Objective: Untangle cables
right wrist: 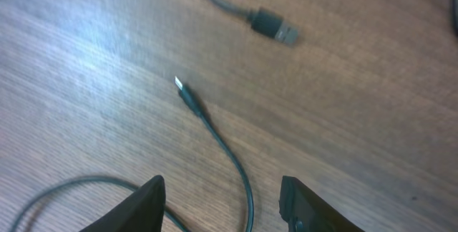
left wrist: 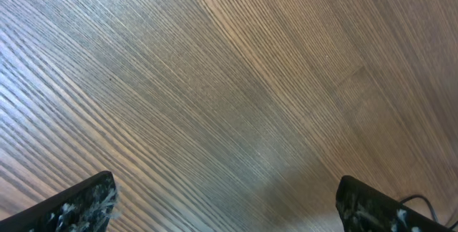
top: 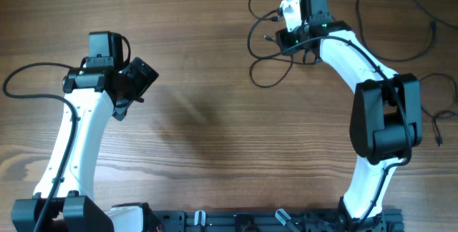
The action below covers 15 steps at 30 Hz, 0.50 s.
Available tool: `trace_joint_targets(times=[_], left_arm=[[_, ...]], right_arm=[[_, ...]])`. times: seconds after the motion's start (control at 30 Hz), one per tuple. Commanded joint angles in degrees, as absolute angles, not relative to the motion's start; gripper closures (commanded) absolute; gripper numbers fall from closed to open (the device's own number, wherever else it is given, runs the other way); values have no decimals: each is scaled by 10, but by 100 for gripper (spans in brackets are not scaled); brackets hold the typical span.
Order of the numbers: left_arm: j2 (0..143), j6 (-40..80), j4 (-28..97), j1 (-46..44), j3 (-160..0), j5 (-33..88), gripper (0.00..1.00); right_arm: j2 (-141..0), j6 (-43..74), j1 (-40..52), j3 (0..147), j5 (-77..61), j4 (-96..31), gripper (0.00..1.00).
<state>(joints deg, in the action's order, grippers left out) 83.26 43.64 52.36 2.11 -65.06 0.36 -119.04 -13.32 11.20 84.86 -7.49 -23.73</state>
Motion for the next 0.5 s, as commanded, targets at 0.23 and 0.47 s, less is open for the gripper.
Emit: trace_joint_targets(times=[0.23,0.47], left_arm=[[833,442,518,24,-647,6,0],[833,442,518,24,-647,6,0]], right_arm=[[-1232,-195,112,809,-59,-191,66],[-1269,-195,112,809,-23,-139,66]])
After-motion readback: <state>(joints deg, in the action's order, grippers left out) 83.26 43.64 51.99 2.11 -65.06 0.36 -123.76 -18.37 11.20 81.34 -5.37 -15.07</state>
